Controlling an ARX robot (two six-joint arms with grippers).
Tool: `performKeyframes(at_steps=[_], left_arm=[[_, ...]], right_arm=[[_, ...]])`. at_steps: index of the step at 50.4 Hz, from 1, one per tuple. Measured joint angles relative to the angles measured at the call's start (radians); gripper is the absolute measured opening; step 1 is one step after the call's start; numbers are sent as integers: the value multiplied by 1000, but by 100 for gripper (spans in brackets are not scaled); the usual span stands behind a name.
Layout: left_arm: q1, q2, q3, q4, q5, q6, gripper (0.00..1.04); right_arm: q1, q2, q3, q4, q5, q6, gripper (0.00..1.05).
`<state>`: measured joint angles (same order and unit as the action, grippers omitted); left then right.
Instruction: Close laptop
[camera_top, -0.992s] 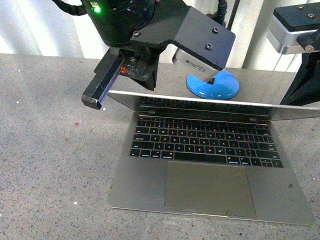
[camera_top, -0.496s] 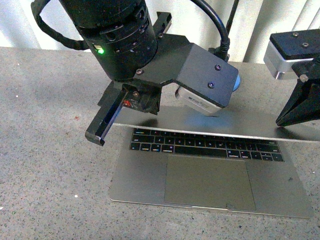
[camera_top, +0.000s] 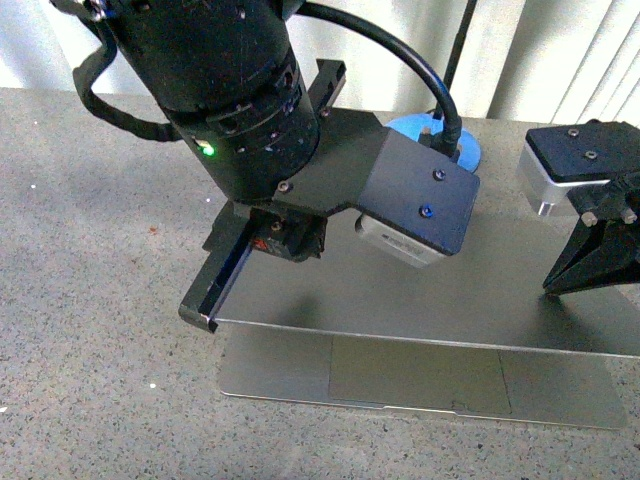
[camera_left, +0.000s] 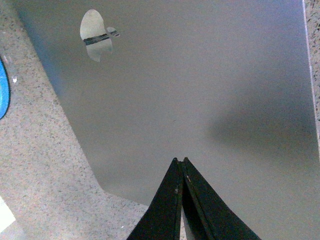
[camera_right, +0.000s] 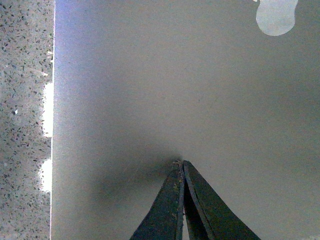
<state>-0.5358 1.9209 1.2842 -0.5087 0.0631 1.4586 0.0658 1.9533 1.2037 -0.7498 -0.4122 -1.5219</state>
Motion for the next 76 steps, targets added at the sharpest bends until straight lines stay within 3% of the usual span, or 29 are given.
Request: performKeyframes(at_steps=[55, 63, 76], left_arm=[[-32, 49, -132, 96, 39, -47, 4], [-20, 19, -129, 152, 77, -87, 4], [45, -117, -122, 357, 183, -253, 4]], right_arm=[[19, 61, -113, 118, -11, 16, 3], [15, 38, -108, 167, -74, 48, 3], [12, -89, -100, 424, -213, 225, 3]])
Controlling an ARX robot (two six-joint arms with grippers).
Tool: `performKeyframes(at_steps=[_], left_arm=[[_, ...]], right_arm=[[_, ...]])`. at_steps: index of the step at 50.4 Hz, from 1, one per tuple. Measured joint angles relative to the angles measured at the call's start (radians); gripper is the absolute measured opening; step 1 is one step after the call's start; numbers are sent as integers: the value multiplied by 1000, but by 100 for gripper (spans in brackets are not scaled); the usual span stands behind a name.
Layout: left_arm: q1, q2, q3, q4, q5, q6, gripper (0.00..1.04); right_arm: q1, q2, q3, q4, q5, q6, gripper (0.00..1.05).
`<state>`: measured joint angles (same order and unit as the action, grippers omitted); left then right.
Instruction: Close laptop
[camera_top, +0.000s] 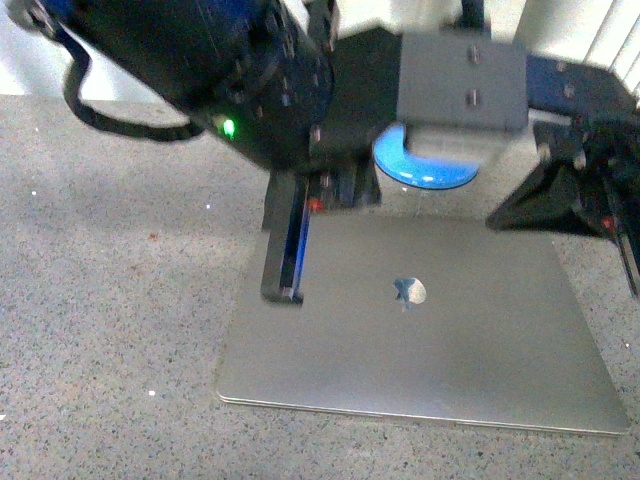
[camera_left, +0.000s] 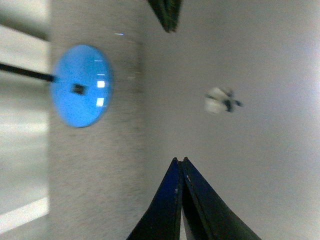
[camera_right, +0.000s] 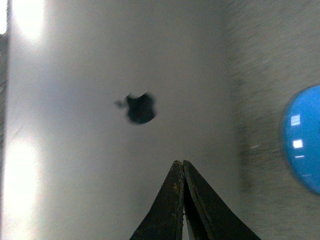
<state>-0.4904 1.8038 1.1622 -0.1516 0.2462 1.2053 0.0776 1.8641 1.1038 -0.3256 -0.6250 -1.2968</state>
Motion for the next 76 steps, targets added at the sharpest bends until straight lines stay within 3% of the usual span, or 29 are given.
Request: performKeyframes(at_steps=[7, 10, 22, 33, 43, 46, 48, 50, 52, 69, 72, 76], left_arm=[[79, -97, -14, 139, 16, -140, 4], [134, -147, -34, 205, 6, -212, 4], [369, -344, -122, 397, -28, -522, 4], [596, -586, -285, 452, -25, -772, 4], [712, -763, -431, 440, 27, -920, 4], [717, -820, -492, 467, -16, -1021, 4], [709, -867, -550, 484, -40, -1089, 4], [688, -927, -629, 502, -60, -1140, 4], [671, -961, -683, 519, -71, -1163, 4], [587, -1137, -933, 581, -160, -1198, 4], [533, -1173, -968, 581, -231, -1203, 4], [501, -1205, -994, 579, -240, -1203, 4]], right_arm=[[3, -92, -24, 204, -1, 150, 3], [6, -147, -48, 357, 39, 272, 3], [-11, -323, -130, 723, 156, 740, 3], [-28, -529, -259, 879, 303, 1118, 3], [21, -666, -389, 891, 370, 1229, 3], [56, -713, -417, 875, 378, 1231, 3], [104, -768, -430, 781, 579, 1254, 3], [122, -826, -477, 742, 715, 1264, 3], [120, -876, -533, 748, 784, 1272, 3], [31, -1083, -837, 832, 724, 1283, 3], [17, -1117, -874, 834, 716, 1284, 3], [-15, -1150, -906, 833, 674, 1284, 3]])
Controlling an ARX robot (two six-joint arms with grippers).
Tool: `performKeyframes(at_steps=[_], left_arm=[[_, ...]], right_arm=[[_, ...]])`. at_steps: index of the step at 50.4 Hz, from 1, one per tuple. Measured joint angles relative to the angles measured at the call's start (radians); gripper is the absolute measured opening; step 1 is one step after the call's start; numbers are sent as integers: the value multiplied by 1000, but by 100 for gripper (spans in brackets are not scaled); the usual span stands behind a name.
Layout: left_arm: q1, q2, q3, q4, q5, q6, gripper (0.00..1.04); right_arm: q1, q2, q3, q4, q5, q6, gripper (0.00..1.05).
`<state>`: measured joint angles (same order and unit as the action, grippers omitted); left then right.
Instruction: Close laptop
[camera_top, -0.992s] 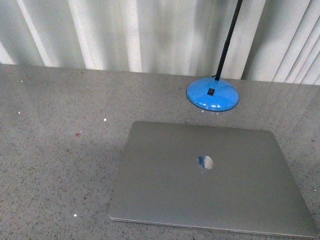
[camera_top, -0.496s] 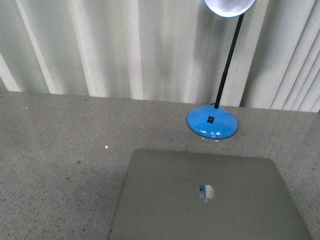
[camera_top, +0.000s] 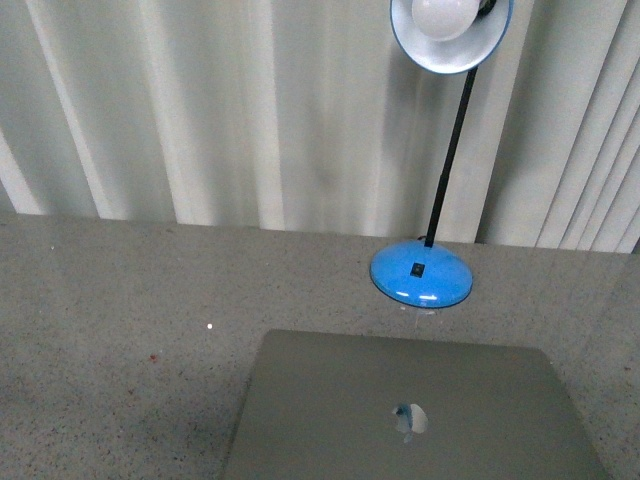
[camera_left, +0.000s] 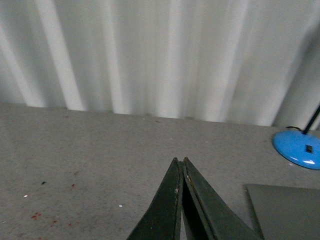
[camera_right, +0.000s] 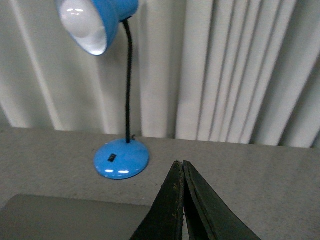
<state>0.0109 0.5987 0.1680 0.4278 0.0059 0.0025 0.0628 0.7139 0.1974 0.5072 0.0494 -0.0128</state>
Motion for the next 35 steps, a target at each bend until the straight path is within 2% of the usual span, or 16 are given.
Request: performKeyframes(at_steps=[2, 8, 35], left_arm=[[-9, -19, -14, -3, 1, 0, 4], [-11, -61, -45, -16, -7, -1, 4], [-11, -279, -133, -146, -6, -3, 4]], right_arm=[[-30, -19, -16, -2, -40, 1, 3], [-59, -71, -52, -13, -44, 2, 3], [-61, -319, -158, -157, -49, 2, 3]])
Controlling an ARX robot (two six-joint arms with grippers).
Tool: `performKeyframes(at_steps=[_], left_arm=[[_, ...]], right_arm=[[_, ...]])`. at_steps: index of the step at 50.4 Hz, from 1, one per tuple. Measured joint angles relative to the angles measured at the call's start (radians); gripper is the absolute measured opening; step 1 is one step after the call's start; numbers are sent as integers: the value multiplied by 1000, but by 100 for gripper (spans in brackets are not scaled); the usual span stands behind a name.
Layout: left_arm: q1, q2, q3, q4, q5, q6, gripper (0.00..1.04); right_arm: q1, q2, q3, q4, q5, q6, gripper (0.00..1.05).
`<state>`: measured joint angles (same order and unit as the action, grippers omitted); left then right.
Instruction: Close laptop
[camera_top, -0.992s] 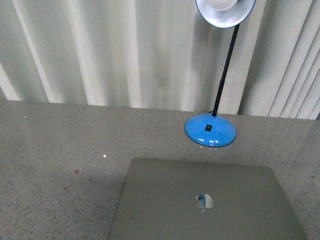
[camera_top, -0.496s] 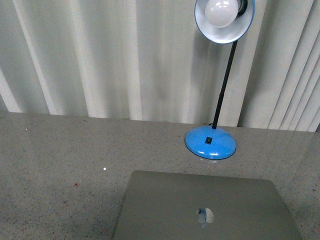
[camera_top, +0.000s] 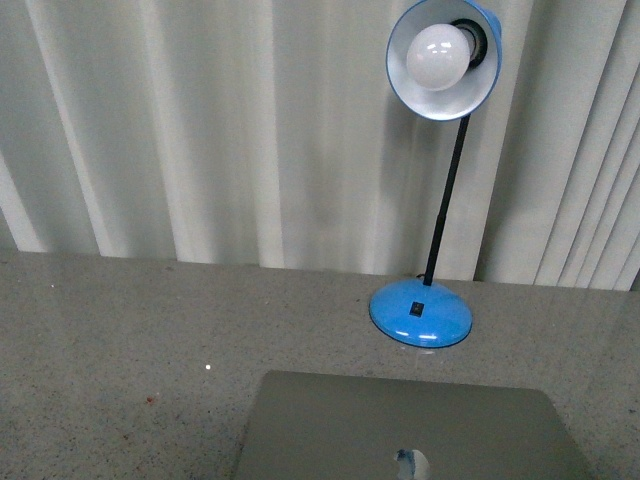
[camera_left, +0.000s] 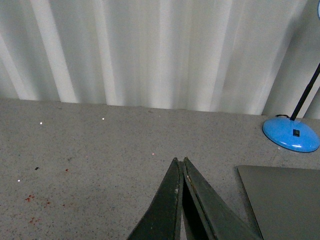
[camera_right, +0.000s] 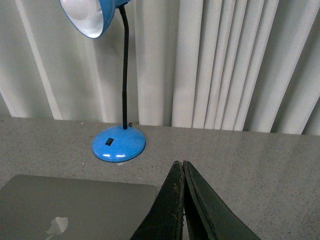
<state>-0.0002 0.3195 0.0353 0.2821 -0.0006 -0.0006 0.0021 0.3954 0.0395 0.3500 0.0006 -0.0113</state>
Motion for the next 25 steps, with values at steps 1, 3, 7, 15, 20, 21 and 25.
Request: performKeyframes(at_steps=[1, 3, 7, 15, 20, 21, 25], left_arm=[[0, -2, -2, 0, 0, 0, 4], [0, -14, -8, 11, 0, 0, 4], [0, -50, -8, -7, 0, 0, 4], [0, -108, -8, -66, 0, 0, 4], [0, -134, -8, -93, 0, 0, 4], [0, -139, -8, -98, 0, 0, 4], [0, -196, -7, -167, -1, 0, 4]], right_arm=[[0, -8, -2, -5, 0, 0, 3], [0, -20, -8, -11, 0, 0, 3], [0, -51, -33, -6, 0, 0, 3], [0, -129, -33, -79, -2, 0, 3], [0, -162, -33, -114, -2, 0, 3], [0, -167, -33, -119, -2, 0, 3], [0, -186, -33, -138, -2, 0, 3]])
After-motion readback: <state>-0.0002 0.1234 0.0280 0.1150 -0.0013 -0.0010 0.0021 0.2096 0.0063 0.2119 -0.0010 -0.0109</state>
